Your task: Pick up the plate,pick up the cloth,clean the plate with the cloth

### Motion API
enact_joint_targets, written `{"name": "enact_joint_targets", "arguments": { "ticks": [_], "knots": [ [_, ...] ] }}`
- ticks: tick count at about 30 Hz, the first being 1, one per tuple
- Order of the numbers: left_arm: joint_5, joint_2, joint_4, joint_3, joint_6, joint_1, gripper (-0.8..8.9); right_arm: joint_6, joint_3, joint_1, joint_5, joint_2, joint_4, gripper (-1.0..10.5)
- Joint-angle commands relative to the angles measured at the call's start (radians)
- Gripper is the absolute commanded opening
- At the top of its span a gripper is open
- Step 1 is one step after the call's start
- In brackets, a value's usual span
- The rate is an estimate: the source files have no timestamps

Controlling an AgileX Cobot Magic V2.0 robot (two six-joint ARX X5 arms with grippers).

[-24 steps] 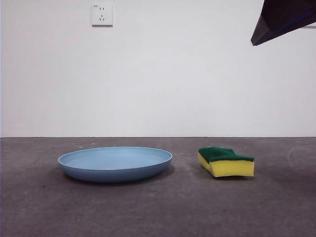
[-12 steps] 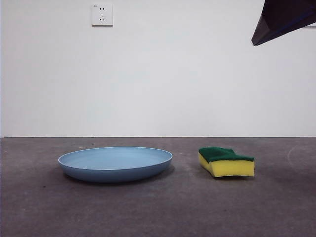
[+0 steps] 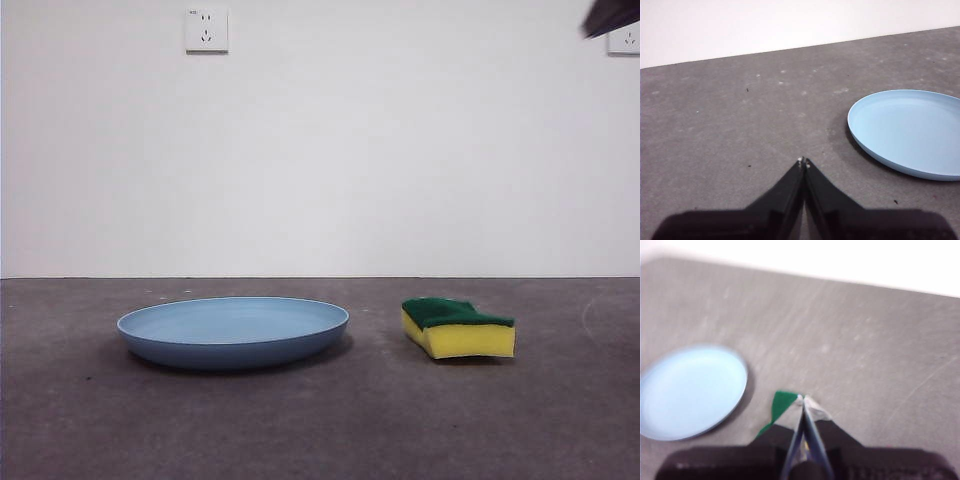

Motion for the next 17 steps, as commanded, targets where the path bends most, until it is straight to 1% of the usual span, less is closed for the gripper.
{"name": "enact_joint_targets", "arguments": {
  "ticks": [1,3,6,12,17],
  "knots": [
    [-0.002,-0.003,0.005,-0.016,0.007,0.003,-0.03,-0.008,-0.098,-0.172,-0.134,-0.106,0.0,0.0],
    [-0.001,-0.003,0.005,-0.016,0.007,0.003,-0.03,-0.008,-0.2,-0.274,-0.131,-0.224,0.051,0.0],
    [-0.001,-0.003,0.005,-0.016,0.007,0.003,-0.03,-0.006,-0.324,-0.339,-0.132,-0.359,0.132,0.0],
    [-0.001,-0.003,0.005,-0.016,0.007,0.003,-0.03,-0.006,-0.543,-0.358,-0.132,-0.545,0.275,0.0],
    [-0.001,-0.003,0.005,-0.016,0.007,0.003,-0.03,0.023,-0.659,-0.358,-0.132,-0.623,0.283,0.0]
  ]
}}
